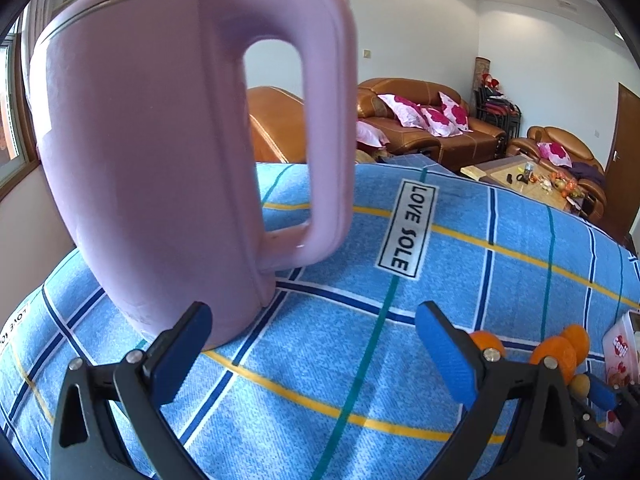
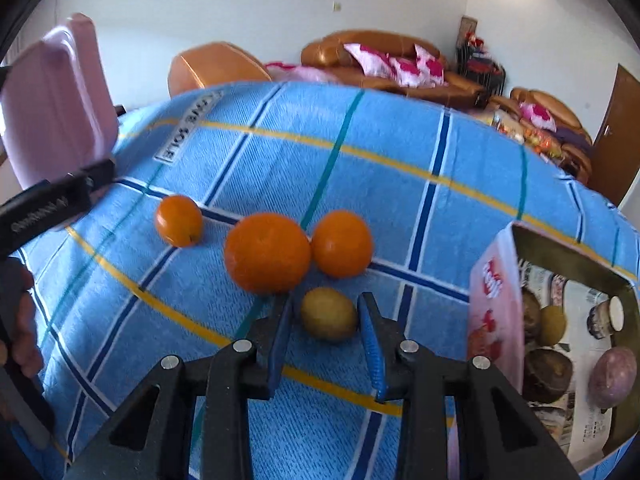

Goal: Organize fruits
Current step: 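Grasp the second kiwi with the right tool while the left tool grasps an orange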

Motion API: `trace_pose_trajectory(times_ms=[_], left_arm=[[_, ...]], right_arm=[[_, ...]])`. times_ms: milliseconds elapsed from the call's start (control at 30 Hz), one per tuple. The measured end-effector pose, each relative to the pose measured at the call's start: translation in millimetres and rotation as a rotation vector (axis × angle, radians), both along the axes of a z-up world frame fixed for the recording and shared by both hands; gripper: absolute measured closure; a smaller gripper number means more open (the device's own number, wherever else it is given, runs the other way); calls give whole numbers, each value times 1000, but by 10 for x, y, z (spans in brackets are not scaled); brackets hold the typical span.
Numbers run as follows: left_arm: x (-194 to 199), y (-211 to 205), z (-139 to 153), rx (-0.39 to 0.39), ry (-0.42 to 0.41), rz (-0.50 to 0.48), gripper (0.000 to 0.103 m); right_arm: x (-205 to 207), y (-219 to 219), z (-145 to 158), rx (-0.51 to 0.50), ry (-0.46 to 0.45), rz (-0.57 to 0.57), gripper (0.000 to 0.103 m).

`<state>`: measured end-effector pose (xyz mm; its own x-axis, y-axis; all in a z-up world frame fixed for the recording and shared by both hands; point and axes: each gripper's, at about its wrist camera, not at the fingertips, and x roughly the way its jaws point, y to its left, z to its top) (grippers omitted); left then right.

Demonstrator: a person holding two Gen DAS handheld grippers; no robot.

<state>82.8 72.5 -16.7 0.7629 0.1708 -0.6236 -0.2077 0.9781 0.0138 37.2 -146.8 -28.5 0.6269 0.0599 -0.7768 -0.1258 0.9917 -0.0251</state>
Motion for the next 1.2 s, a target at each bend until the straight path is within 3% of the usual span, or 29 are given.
trace_pose_trajectory(times_ms=[367,533,633,733,867,967,1100,1200], left_arm=[[29,-18,10,7,-2,-16,0],[-13,-71,29,5,-24,-47,0],[-40,-187,14,15,-28,-118,0],[-53,-329,2,-12,-9,-206,0],[-35,-524,-37,-4,27,-268,1],[35,-603,-92,-4,81,-281,10],[188,-693,-135,-77,148,-300,21],[252,-812,-128,-71,174,-312,28]], right_arm=[[-122,-23,17,74,0,-22,73],[-493,30,287,154,-231,-71,73],[-658,42,443,107,-383,-86,72],[-719,-2,516,90,-448,-118,72],[-755,-52,553,70,-479,-140,72],[-802,-66,546,84,-477,-149,72],[-785,-151,508,114,-458,-162,72],[-739,-191,500,133,-445,-173,72]])
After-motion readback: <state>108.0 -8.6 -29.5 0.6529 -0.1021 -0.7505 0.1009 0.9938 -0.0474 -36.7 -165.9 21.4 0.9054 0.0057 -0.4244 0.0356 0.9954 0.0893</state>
